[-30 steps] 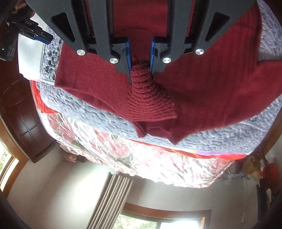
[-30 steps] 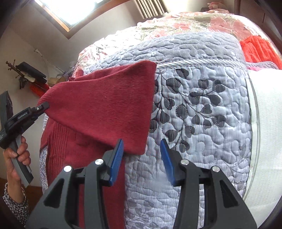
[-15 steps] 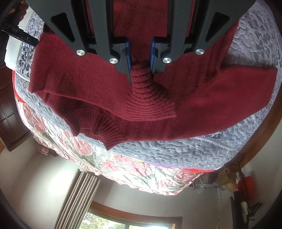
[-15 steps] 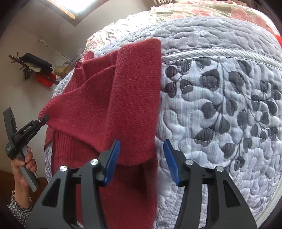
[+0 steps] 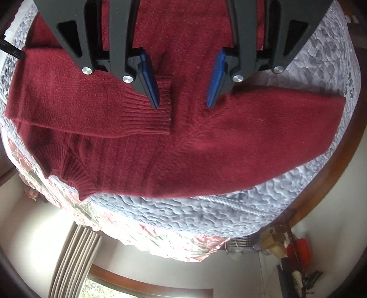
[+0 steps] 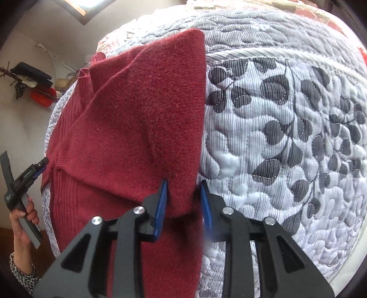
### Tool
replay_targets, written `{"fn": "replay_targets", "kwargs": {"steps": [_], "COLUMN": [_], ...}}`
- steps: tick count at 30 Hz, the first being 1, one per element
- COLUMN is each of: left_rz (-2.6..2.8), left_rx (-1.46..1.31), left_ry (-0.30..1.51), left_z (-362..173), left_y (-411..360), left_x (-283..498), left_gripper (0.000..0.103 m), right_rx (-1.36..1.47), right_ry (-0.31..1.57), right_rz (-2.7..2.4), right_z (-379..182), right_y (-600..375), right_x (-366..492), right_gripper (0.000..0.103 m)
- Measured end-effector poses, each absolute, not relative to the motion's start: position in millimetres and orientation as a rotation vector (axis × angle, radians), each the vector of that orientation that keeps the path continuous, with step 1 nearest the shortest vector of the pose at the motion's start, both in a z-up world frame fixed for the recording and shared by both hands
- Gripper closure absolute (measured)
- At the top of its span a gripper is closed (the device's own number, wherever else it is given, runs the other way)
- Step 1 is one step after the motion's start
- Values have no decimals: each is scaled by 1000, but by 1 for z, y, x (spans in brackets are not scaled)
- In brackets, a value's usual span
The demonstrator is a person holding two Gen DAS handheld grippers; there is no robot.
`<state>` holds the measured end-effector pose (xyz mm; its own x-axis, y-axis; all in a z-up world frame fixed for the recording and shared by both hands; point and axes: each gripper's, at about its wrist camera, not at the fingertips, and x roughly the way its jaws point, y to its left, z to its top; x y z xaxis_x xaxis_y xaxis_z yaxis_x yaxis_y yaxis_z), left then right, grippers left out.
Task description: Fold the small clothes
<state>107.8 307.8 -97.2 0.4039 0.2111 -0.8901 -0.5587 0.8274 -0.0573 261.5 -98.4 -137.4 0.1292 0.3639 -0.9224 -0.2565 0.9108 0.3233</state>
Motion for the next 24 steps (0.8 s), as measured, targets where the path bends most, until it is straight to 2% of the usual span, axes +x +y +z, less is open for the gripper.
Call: {"fn": "replay_targets", "kwargs": {"steps": [4,8,16,20,24], "left_rz": [452,383,355,334,308], "left_rx": [-405,-388,-330,-319,-339], "left_ry": [1019,1042,1175,1177,1181], "left_z": [-85,-89,-140,-150,-148], "left_y": [305,286,272,274,277], "left_x": [113,136,165,166,165], "left_gripper": [60,60,60,57,54], "right_rx": [5,4,41,71,30], "right_ry": [1271,1251,1375,1378,1381], "right_rz": [457,516,457,450,418], "right_z": [-104,-92,-141,-150,-144], "right_y": [-78,-56,-43,-46,-36], "right_x": [257,260,271,273,272], "right_gripper": [71,71,73,73,66]}}
